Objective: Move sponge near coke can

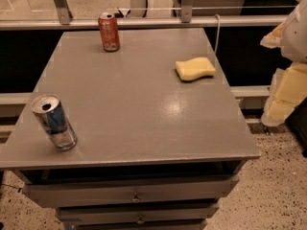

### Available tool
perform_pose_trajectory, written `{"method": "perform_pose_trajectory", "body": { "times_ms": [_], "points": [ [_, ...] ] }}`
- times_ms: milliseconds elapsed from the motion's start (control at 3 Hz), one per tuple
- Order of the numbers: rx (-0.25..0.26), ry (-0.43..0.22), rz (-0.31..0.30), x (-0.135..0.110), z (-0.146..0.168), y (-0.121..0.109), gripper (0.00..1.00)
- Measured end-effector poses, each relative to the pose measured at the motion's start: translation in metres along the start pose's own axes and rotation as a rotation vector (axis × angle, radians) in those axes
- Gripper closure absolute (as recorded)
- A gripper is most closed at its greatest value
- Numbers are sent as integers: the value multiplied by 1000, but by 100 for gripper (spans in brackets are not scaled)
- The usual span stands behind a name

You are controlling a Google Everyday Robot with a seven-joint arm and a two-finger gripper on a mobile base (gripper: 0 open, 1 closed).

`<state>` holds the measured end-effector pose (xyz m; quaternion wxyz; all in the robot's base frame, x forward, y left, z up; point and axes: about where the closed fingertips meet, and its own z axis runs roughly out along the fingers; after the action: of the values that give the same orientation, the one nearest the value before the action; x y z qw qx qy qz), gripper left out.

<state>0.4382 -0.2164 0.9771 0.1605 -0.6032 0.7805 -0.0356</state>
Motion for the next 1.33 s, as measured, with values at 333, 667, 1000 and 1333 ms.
{"method": "perform_pose_trajectory", "body": {
  "times_ms": [333, 667, 1000, 1333],
  "points": [
    [7, -4, -1, -1, 0, -2, 0],
    [20, -53, 21, -5, 14, -21, 0],
    [41, -110, 55, -9, 39, -51, 0],
    [43, -164, 105, -11, 70, -82, 0]
  ]
}}
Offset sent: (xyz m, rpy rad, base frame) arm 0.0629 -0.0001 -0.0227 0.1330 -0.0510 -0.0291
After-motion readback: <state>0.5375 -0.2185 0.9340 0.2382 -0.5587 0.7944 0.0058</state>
